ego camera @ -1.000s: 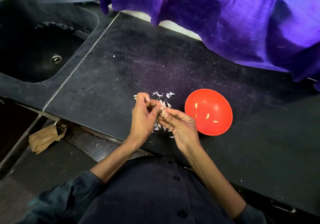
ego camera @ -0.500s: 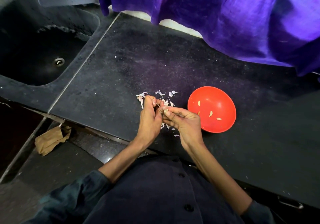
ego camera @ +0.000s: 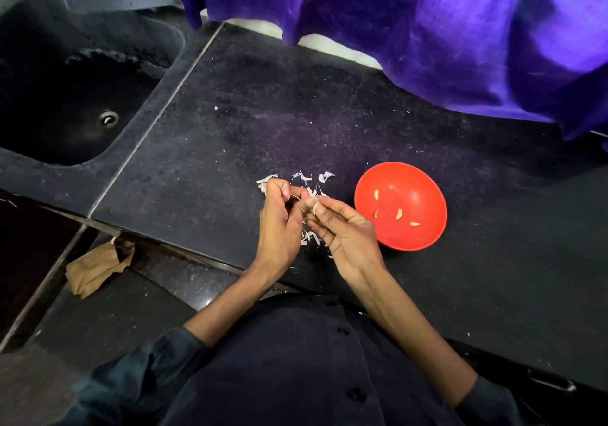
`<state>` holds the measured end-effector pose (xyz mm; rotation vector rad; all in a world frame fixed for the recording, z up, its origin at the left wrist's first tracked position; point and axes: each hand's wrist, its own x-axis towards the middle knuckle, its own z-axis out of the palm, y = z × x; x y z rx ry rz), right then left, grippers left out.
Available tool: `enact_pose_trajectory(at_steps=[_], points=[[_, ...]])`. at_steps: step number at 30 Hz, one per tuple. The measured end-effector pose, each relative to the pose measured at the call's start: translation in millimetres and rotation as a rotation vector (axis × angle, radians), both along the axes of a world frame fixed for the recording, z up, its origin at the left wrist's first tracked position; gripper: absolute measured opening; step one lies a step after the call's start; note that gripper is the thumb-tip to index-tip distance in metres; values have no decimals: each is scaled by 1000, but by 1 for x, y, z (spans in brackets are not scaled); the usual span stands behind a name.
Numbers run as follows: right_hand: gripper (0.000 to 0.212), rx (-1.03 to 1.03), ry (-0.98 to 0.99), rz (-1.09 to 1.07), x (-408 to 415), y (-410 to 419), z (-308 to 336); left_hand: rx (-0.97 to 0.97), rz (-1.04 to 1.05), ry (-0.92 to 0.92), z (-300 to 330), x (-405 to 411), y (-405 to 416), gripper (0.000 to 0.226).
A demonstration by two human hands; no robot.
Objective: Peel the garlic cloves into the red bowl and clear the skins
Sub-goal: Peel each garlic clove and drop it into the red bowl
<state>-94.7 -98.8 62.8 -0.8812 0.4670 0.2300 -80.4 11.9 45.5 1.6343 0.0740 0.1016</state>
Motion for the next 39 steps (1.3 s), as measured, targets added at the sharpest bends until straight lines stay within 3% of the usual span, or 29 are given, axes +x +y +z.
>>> enact_pose_trajectory(at_steps=[8, 19, 33, 39], points=[[16, 243, 155, -70, 6, -4, 5, -17, -27, -13, 4, -4, -2, 28], [20, 247, 139, -17, 9, -12, 6, 126, 42, -28, -3, 4, 7, 26], [10, -221, -40, -32, 4, -13, -3, 122, -81, 19, 11, 1, 9, 39], [15, -310, -110, -19, 3, -14, -1, 172, -81, 28, 11, 1, 12, 44]])
